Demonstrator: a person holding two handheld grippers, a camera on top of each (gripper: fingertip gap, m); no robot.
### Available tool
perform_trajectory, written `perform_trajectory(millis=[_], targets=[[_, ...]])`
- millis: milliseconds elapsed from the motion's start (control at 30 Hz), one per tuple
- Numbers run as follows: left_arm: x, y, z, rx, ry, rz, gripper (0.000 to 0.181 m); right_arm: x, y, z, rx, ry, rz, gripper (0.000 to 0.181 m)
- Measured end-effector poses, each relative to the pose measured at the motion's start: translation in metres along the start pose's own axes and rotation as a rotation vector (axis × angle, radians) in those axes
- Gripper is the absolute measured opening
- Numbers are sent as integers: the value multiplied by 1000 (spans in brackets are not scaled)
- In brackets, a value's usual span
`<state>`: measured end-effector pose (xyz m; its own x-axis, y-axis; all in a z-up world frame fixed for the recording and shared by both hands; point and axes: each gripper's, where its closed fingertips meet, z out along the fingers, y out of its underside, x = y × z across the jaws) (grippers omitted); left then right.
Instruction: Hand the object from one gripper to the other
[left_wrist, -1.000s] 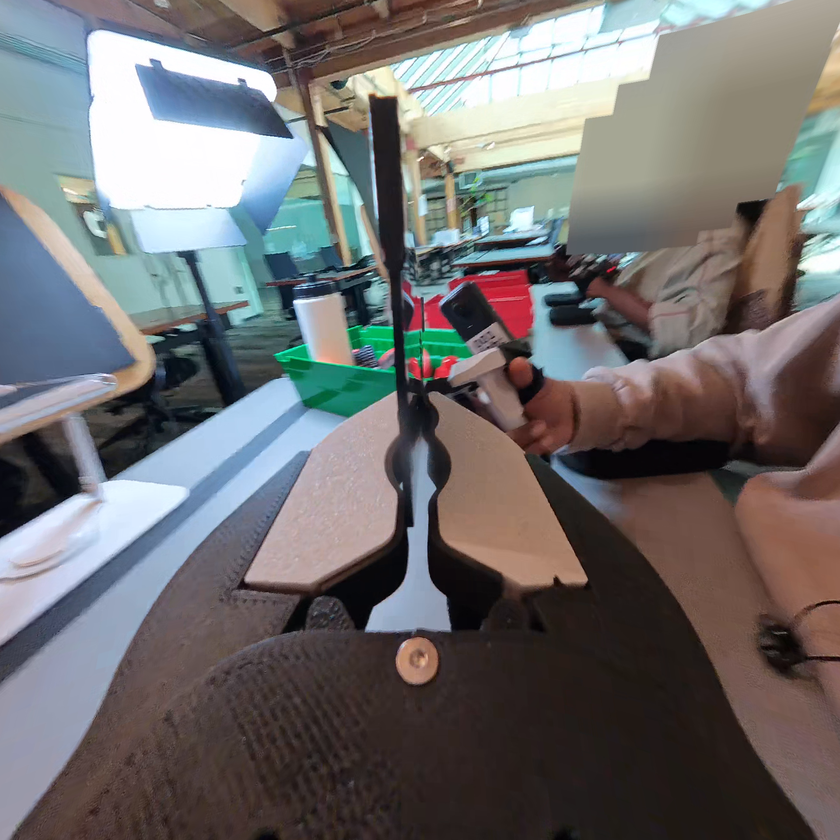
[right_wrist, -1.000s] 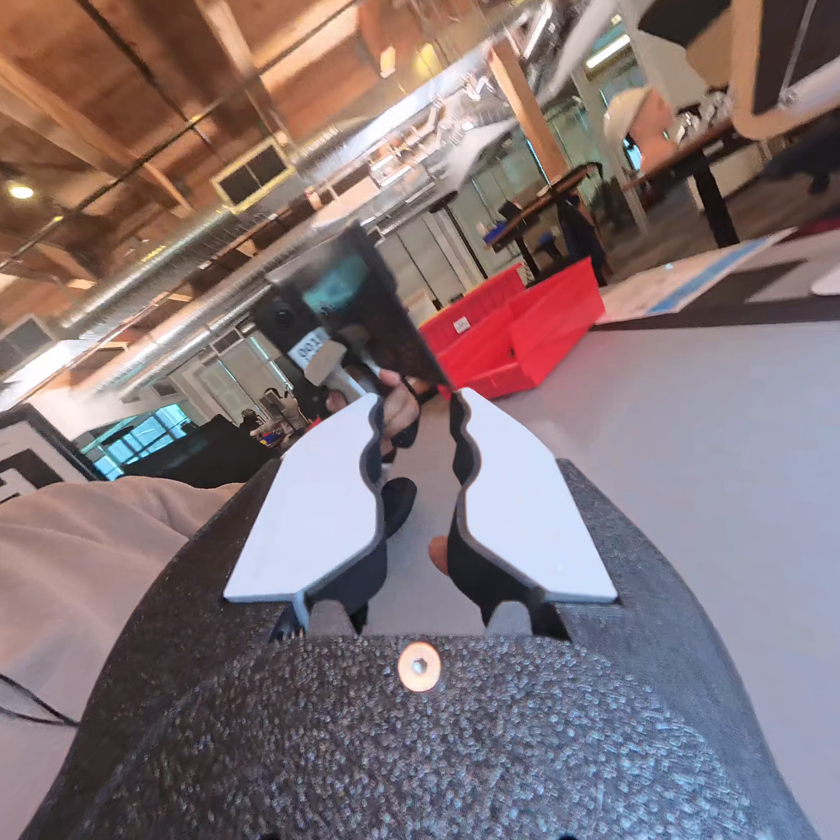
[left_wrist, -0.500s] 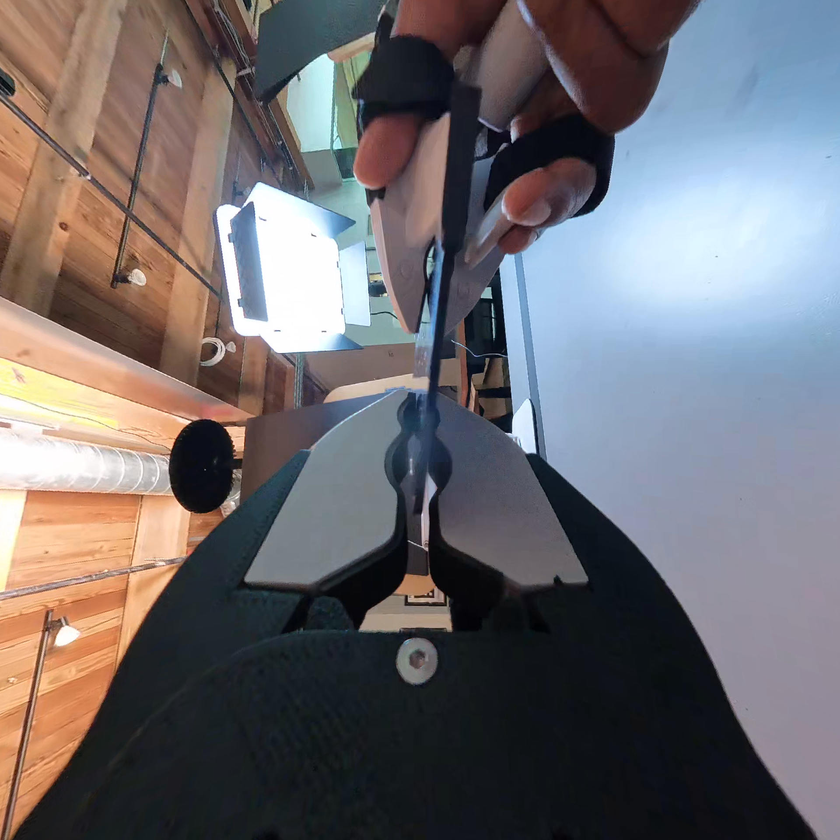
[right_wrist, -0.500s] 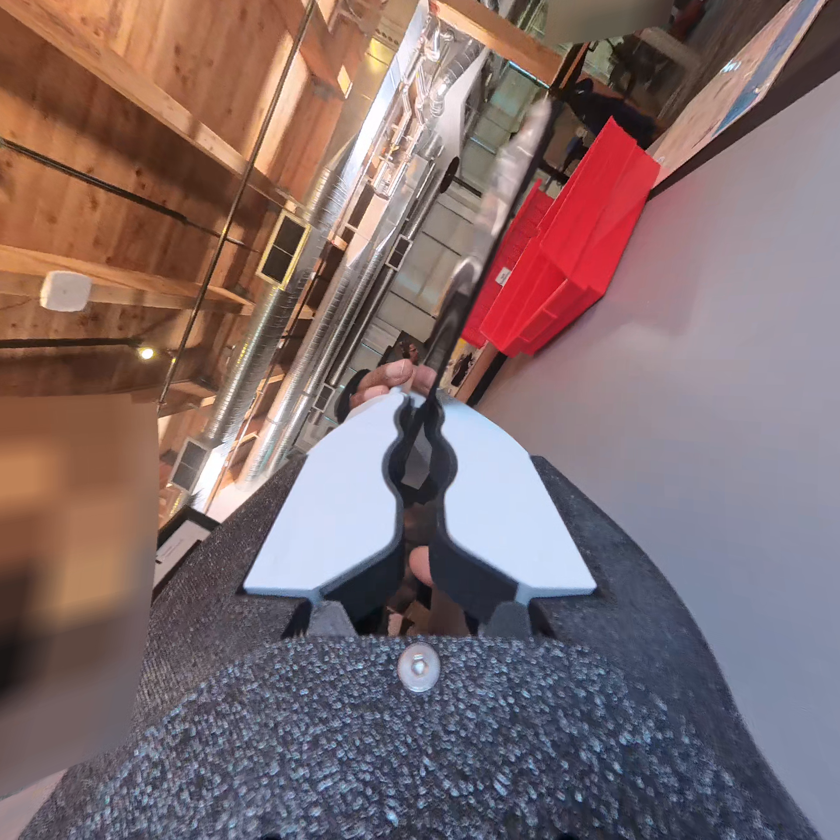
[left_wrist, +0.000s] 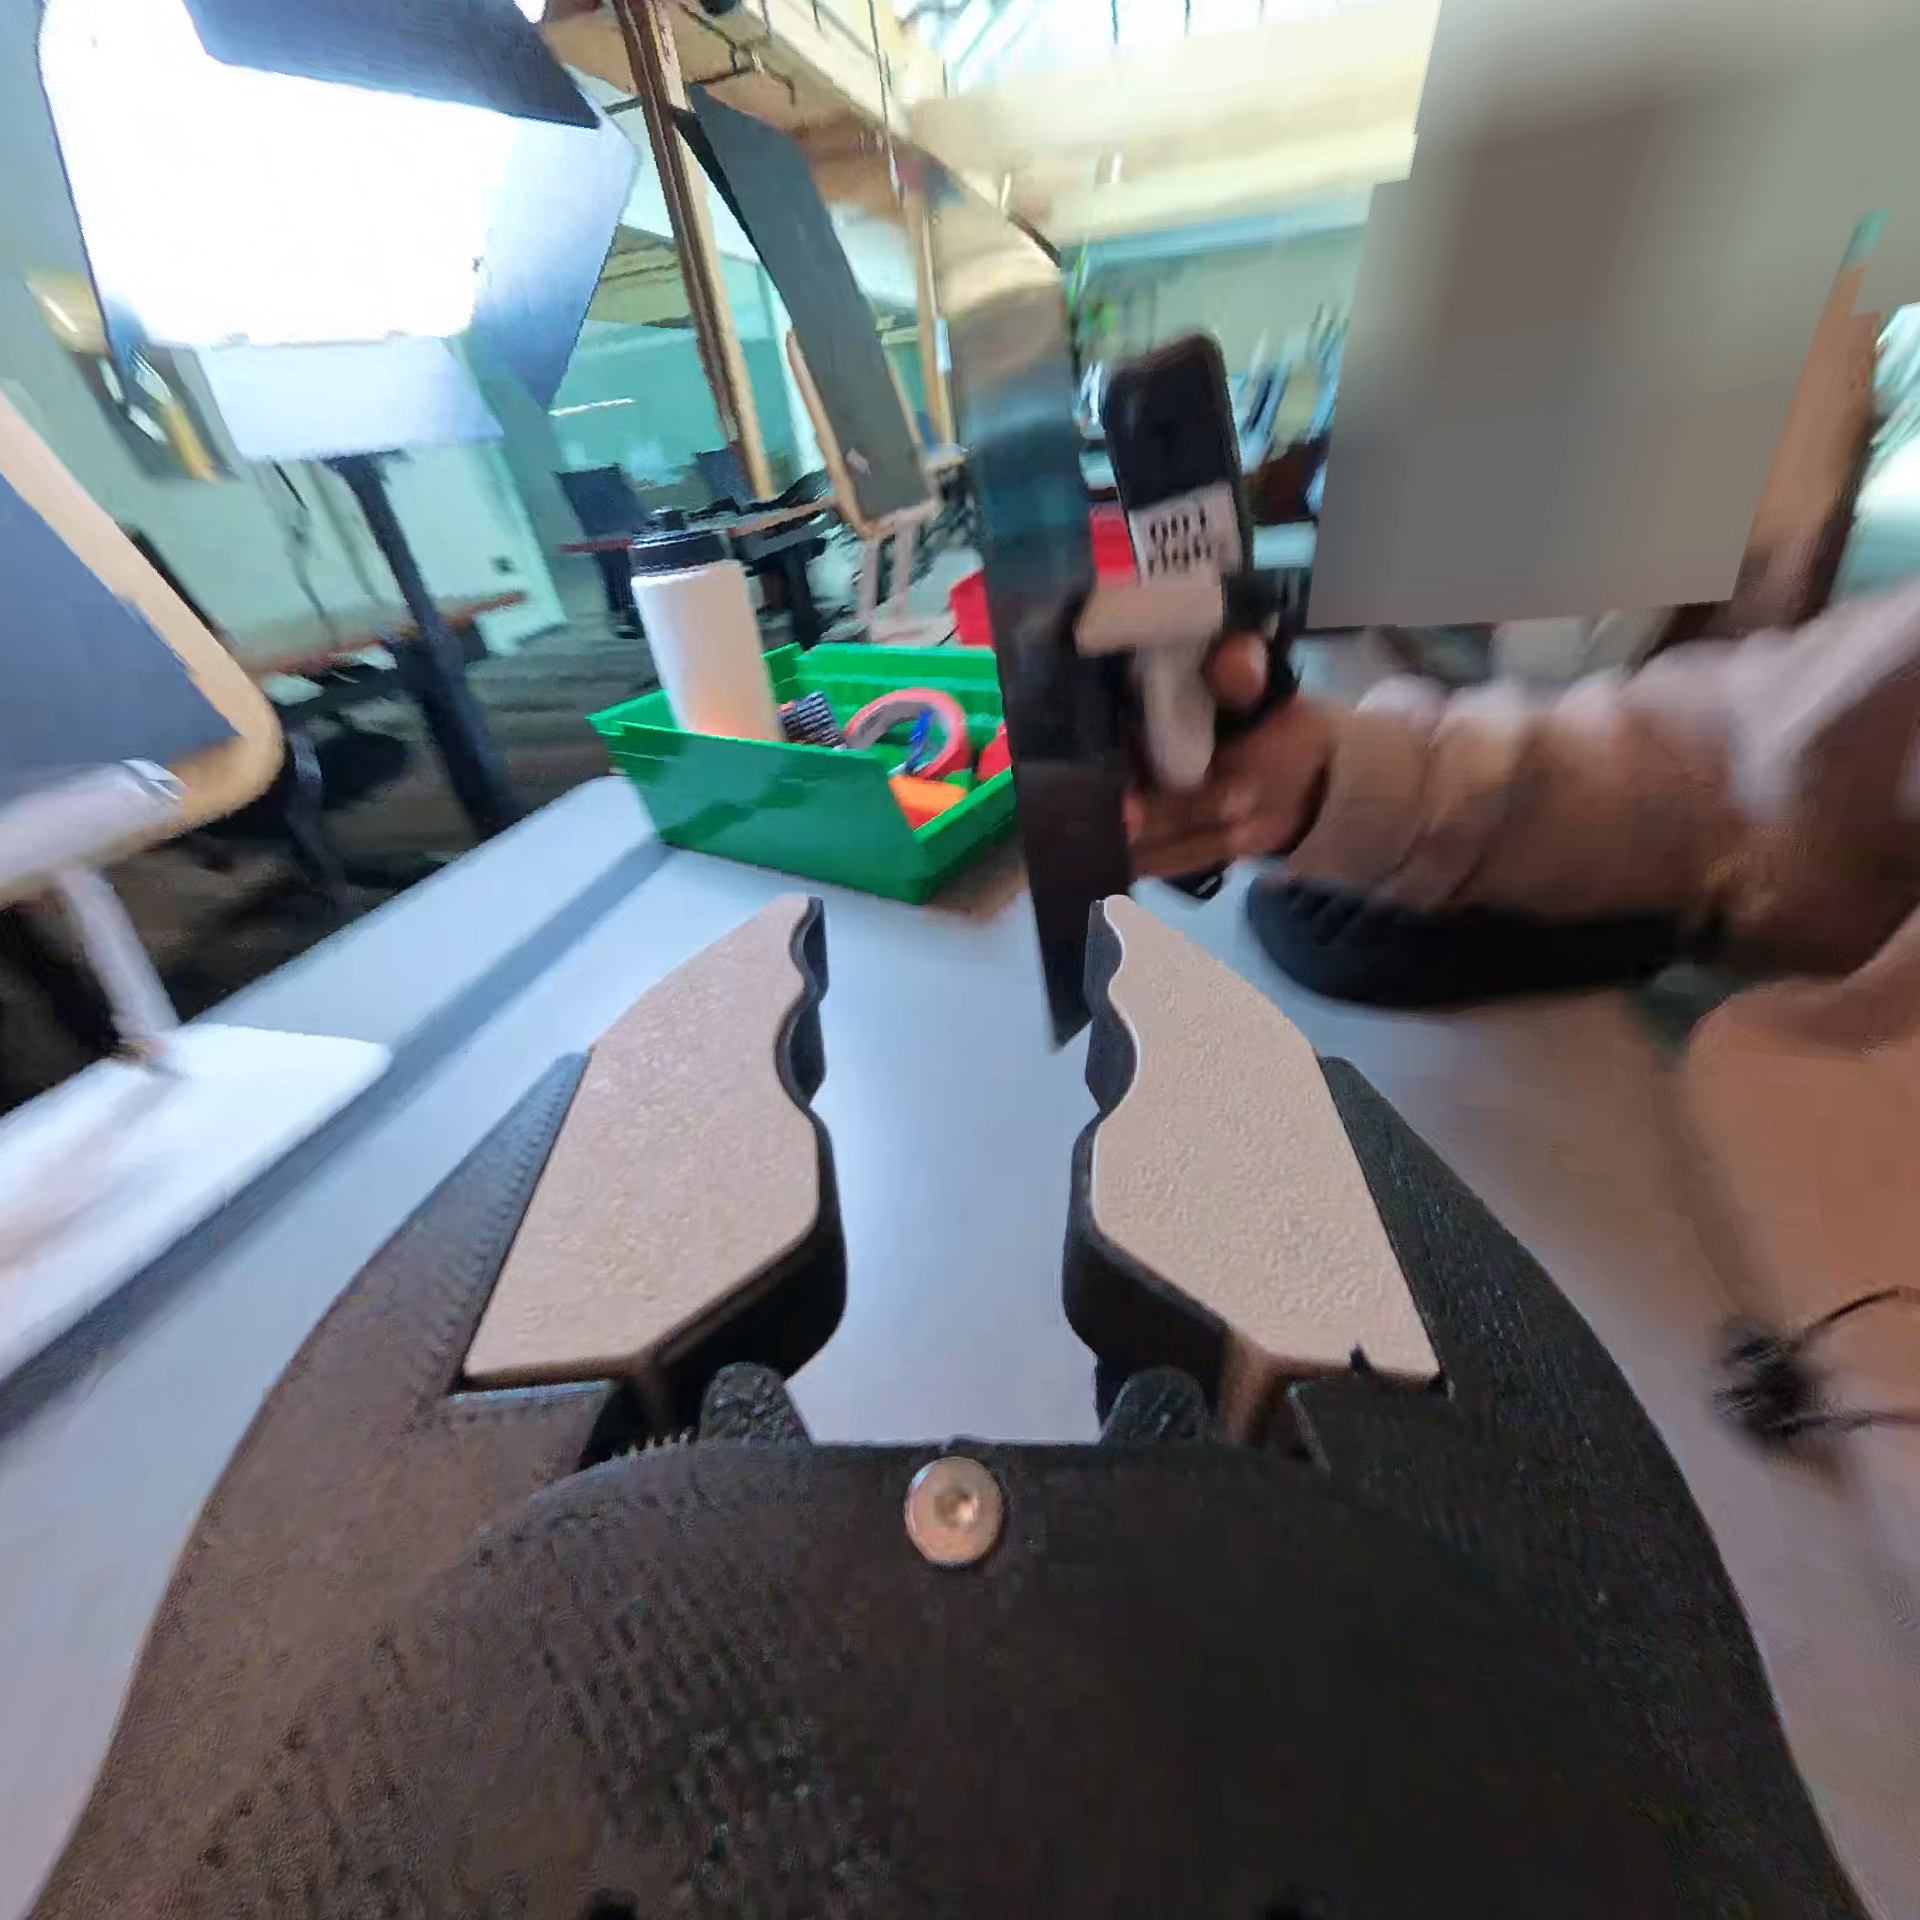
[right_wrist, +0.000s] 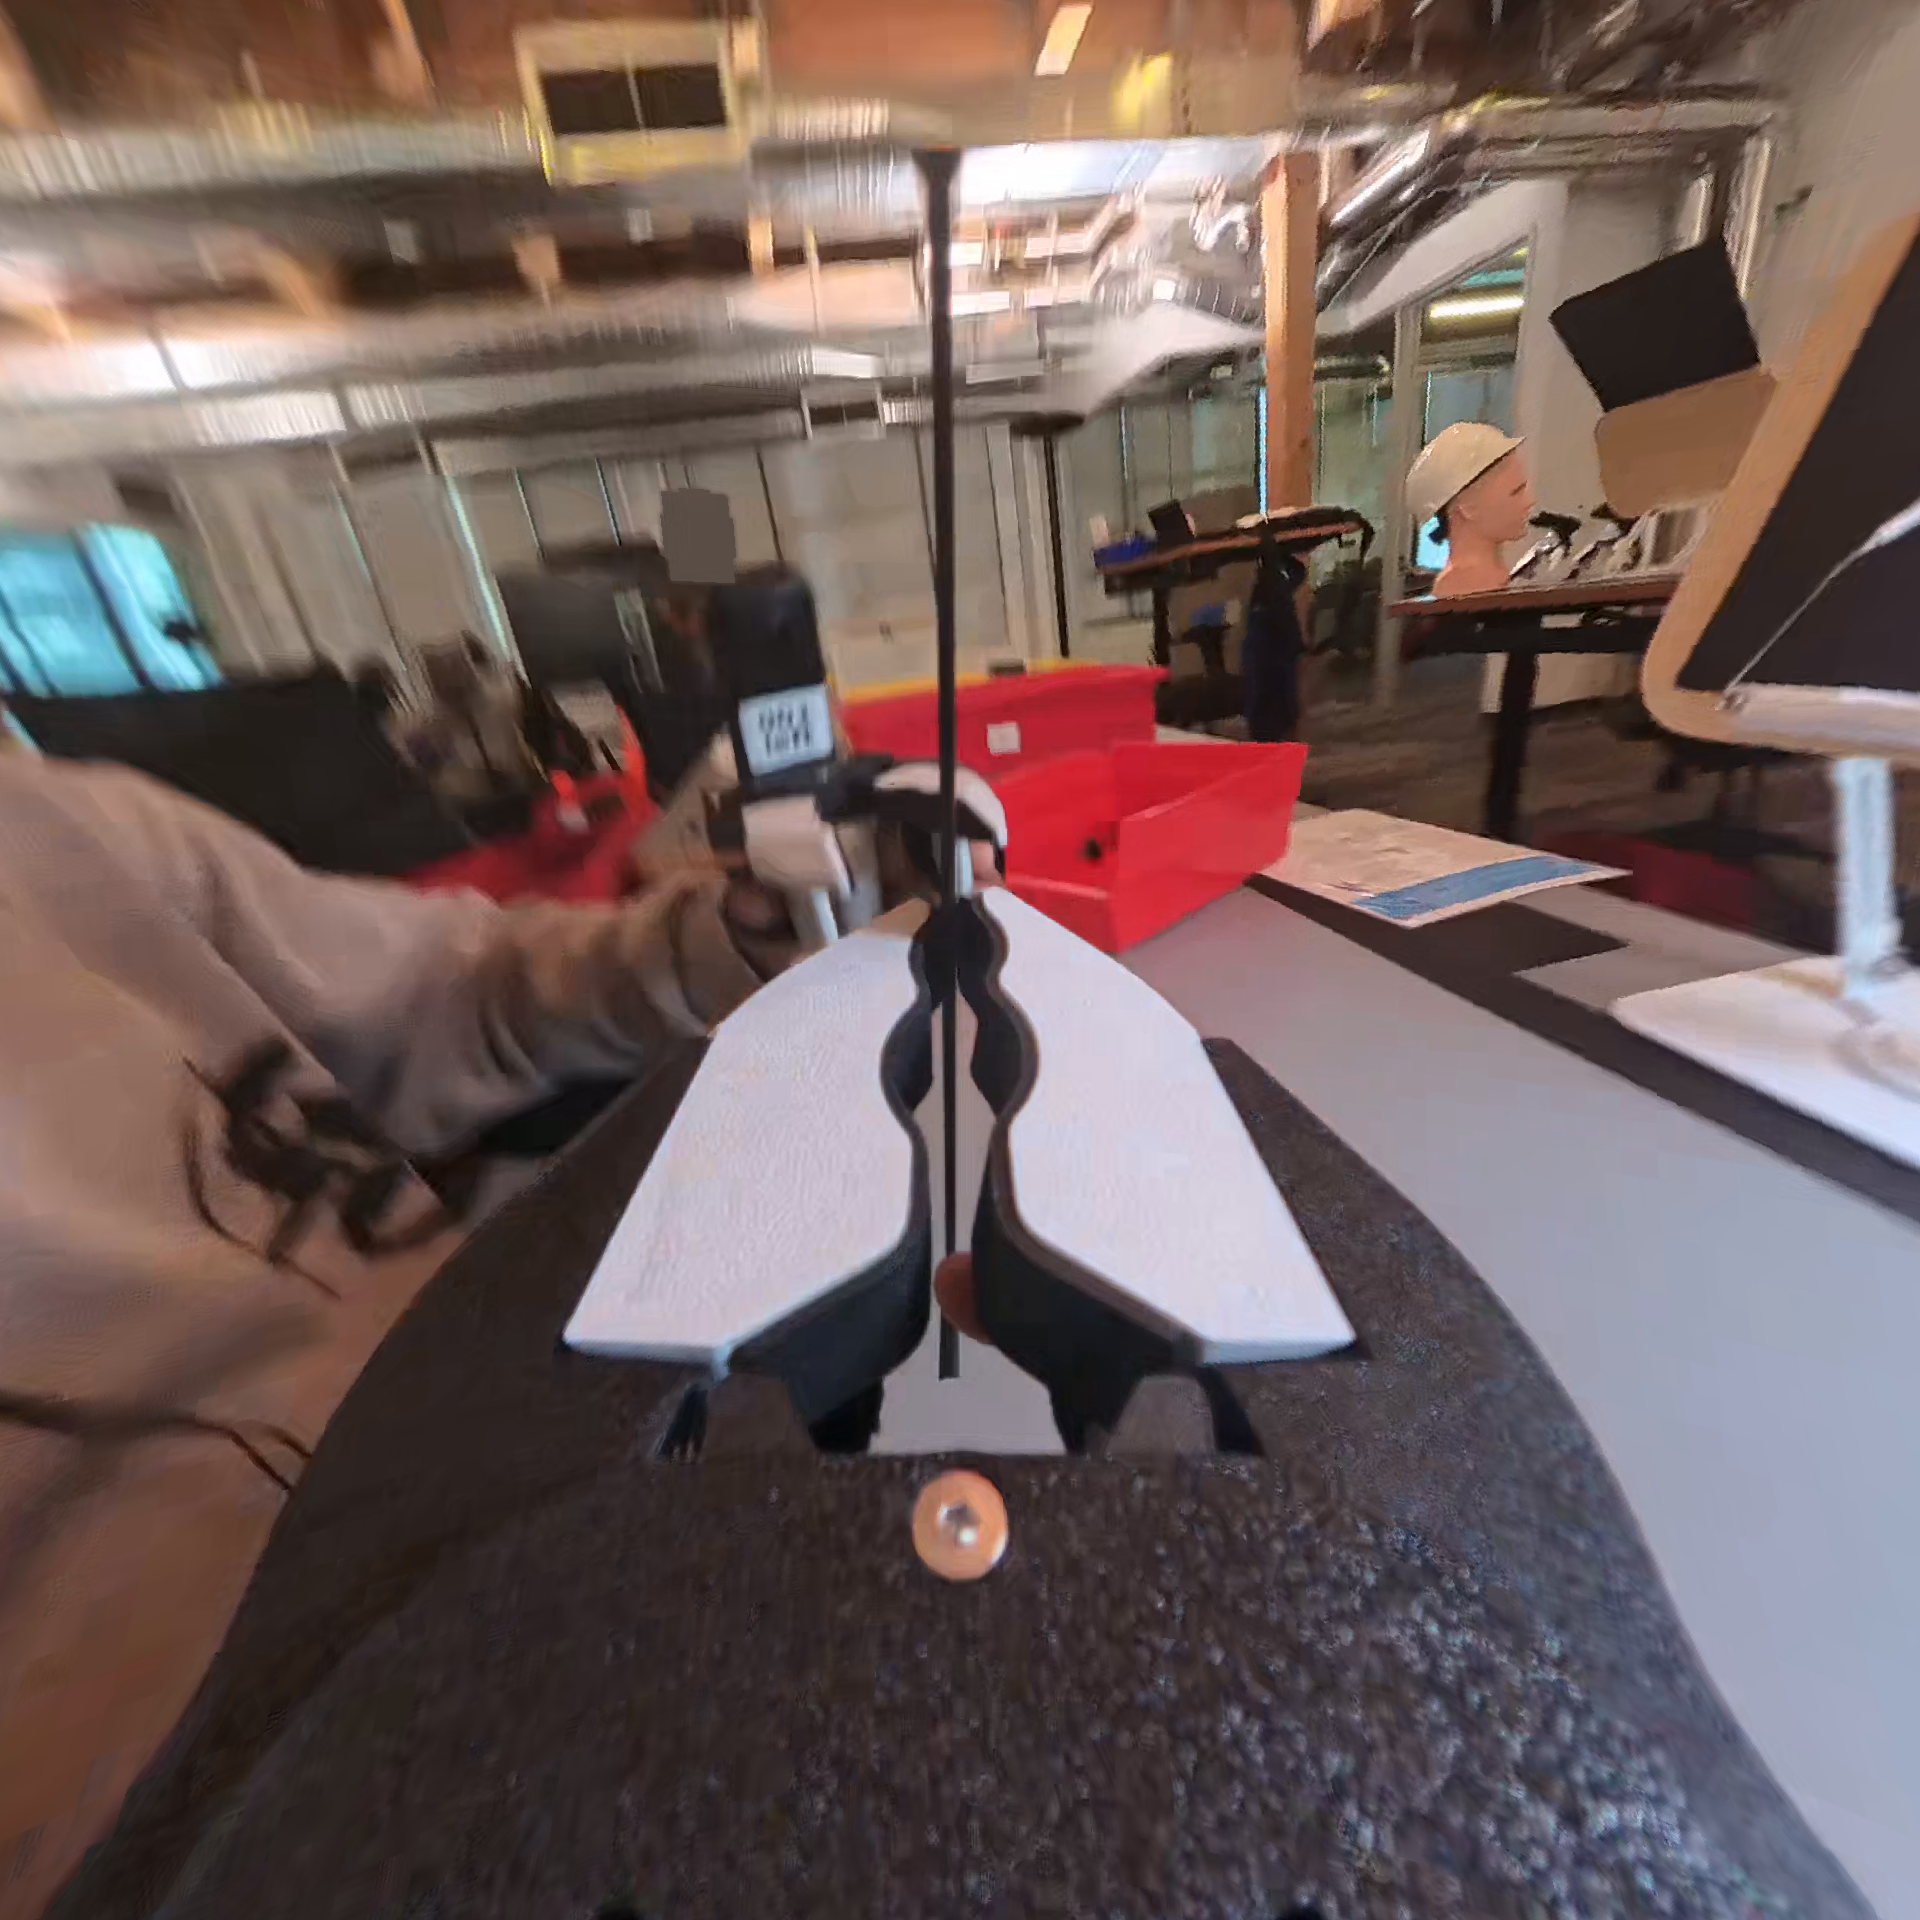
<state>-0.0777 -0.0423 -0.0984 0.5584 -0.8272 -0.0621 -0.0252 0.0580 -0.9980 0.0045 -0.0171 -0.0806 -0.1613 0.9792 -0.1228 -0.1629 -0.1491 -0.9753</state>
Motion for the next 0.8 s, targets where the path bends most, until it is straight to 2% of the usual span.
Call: perform_trajectory(millis=[100, 167, 200, 267, 400, 467, 600, 733, 800], targets=[[-3, 3, 4, 33, 128, -461, 36, 0, 24, 3, -144, 80, -405, 2], [4, 8, 7, 43, 283, -761, 35, -2, 32, 7, -196, 144, -687, 2], [4, 12, 9, 50, 326, -885, 35, -4, 36, 9, -224, 160, -815, 2], [3, 21, 13, 69, 373, -1026, 34, -11, 43, 14, -269, 170, -1045, 2], [11, 35, 23, 33, 402, -1097, 39, -21, 69, 23, -360, 112, -1368, 2], [9, 50, 26, -29, 350, -1111, 36, -24, 80, 28, -383, 87, -1487, 2], [18, 74, 27, -177, 372, -1162, 30, -32, 92, 39, -396, 74, -1663, 2], [26, 63, 23, -145, 471, -1172, 9, -32, 93, 39, -408, 95, -1700, 3], [21, 54, 22, -94, 444, -1102, 4, -23, 85, 38, -409, 175, -1710, 20]])
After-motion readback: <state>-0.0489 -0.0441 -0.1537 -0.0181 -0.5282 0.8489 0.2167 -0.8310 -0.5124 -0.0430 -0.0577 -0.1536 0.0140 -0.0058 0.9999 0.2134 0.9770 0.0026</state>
